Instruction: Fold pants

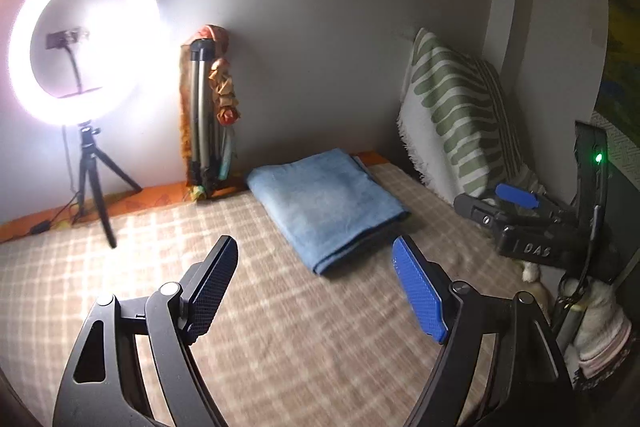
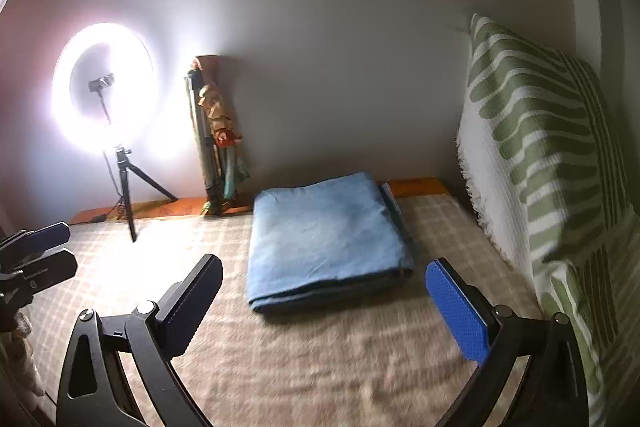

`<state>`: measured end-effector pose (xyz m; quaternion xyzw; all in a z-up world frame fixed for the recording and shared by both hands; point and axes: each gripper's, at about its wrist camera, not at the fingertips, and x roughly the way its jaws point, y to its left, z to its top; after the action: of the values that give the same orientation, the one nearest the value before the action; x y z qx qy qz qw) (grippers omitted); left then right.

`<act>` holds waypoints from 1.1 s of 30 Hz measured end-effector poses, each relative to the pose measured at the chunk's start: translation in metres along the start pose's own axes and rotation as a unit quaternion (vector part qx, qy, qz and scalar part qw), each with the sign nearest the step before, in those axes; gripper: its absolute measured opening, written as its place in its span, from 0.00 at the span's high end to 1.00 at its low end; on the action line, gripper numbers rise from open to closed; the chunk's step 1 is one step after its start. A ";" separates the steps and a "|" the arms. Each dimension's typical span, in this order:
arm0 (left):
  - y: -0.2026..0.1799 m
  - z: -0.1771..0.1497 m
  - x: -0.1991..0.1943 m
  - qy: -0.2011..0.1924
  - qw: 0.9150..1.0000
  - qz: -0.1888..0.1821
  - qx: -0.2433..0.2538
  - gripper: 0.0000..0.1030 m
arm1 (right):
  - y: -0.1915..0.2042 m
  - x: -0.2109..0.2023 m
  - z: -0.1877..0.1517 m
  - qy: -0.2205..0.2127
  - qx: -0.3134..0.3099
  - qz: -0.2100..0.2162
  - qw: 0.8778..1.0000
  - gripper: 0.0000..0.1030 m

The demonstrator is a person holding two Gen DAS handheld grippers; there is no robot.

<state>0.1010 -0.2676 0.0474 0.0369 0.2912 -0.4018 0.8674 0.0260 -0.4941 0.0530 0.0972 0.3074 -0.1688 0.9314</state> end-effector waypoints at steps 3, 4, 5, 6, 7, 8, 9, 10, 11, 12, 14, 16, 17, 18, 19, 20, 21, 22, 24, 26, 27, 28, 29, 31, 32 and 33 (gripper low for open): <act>-0.009 -0.012 -0.026 -0.005 1.000 0.004 -0.005 0.22 | 0.008 -0.021 -0.014 0.001 -0.007 -0.002 1.000 0.00; -0.012 -0.015 -0.032 -0.007 1.000 0.006 -0.004 0.22 | 0.011 -0.027 -0.020 0.002 -0.008 -0.001 1.000 0.00; -0.016 -0.019 -0.040 -0.010 1.000 0.010 -0.003 0.22 | 0.014 -0.035 -0.026 0.002 -0.010 0.001 1.000 0.00; -0.019 -0.023 -0.046 -0.011 1.000 0.015 -0.003 0.22 | 0.017 -0.042 -0.032 0.003 -0.011 0.003 1.000 0.00; -0.022 -0.027 -0.053 -0.012 1.000 0.019 -0.004 0.21 | 0.019 -0.048 -0.037 0.003 -0.011 0.004 1.000 0.00; -0.026 -0.031 -0.059 -0.009 1.000 0.021 -0.004 0.20 | 0.022 -0.055 -0.041 0.003 -0.011 0.006 1.000 0.00; -0.029 -0.035 -0.064 -0.007 1.000 0.022 -0.003 0.19 | 0.023 -0.061 -0.045 0.003 -0.009 0.007 1.000 0.00; -0.032 -0.039 -0.070 -0.006 1.000 0.025 -0.003 0.19 | 0.025 -0.068 -0.050 0.002 -0.008 0.008 1.000 0.00; -0.034 -0.044 -0.077 -0.007 1.000 0.029 -0.004 0.19 | 0.028 -0.076 -0.054 0.000 -0.010 0.009 1.000 0.00; -0.036 -0.048 -0.082 -0.008 0.999 0.031 -0.005 0.18 | 0.032 -0.083 -0.058 -0.003 -0.013 0.008 1.000 0.00; -0.039 -0.055 -0.093 -0.009 0.999 0.029 -0.012 0.17 | 0.040 -0.097 -0.064 -0.010 -0.026 0.004 1.000 0.00; -0.041 -0.062 -0.103 -0.011 0.999 0.033 -0.016 0.15 | 0.046 -0.111 -0.069 -0.015 -0.033 0.003 0.999 0.00; -0.042 -0.066 -0.109 -0.014 0.999 0.034 -0.017 0.12 | 0.050 -0.119 -0.073 -0.018 -0.036 0.005 0.999 0.00; -0.042 -0.069 -0.113 -0.016 0.999 0.035 -0.016 0.10 | 0.054 -0.125 -0.075 -0.020 -0.038 0.005 0.999 0.00; -0.043 -0.073 -0.119 -0.018 0.999 0.037 -0.015 0.04 | 0.058 -0.132 -0.079 -0.023 -0.040 0.003 0.999 0.00; -0.043 -0.076 -0.124 -0.021 0.999 0.038 -0.014 0.03 | 0.063 -0.140 -0.082 -0.026 -0.040 0.003 0.999 0.00; -0.044 -0.078 -0.128 -0.023 0.999 0.038 -0.013 0.03 | 0.066 -0.146 -0.086 -0.027 -0.038 0.004 0.999 0.00; -0.045 -0.081 -0.133 -0.024 0.999 0.038 -0.011 0.03 | 0.070 -0.149 -0.088 -0.027 -0.037 0.006 0.999 0.00; -0.044 -0.087 -0.143 -0.026 0.999 0.039 -0.007 0.03 | 0.078 -0.161 -0.094 -0.026 -0.036 0.008 0.999 0.00; -0.044 -0.092 -0.151 -0.029 0.999 0.042 -0.001 0.03 | 0.084 -0.169 -0.100 -0.028 -0.036 0.005 0.999 0.00; -0.043 -0.096 -0.156 -0.030 0.999 0.043 0.001 0.03 | 0.087 -0.172 -0.103 -0.029 -0.035 0.003 0.999 0.00; -0.043 -0.098 -0.158 -0.031 0.999 0.043 0.002 0.02 | 0.090 -0.176 -0.105 -0.029 -0.034 0.001 0.999 0.00; -0.042 -0.101 -0.162 -0.031 0.999 0.041 0.006 0.02 | 0.092 -0.179 -0.109 -0.028 -0.030 0.001 0.999 0.00; -0.042 -0.106 -0.167 -0.030 0.999 0.044 0.010 0.02 | 0.096 -0.185 -0.116 -0.025 -0.021 0.004 0.999 0.00; -0.042 -0.107 -0.168 -0.030 0.998 0.045 0.012 0.01 | 0.098 -0.187 -0.118 -0.024 -0.019 0.005 1.000 0.00; -0.042 -0.110 -0.170 -0.029 0.998 0.046 0.014 0.01 | 0.100 -0.189 -0.120 -0.024 -0.018 0.005 1.000 0.00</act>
<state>-0.0674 -0.1481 0.0547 0.0509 0.2581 -0.3663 0.8925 -0.1442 -0.3195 0.0800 0.0778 0.2870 -0.1614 0.9410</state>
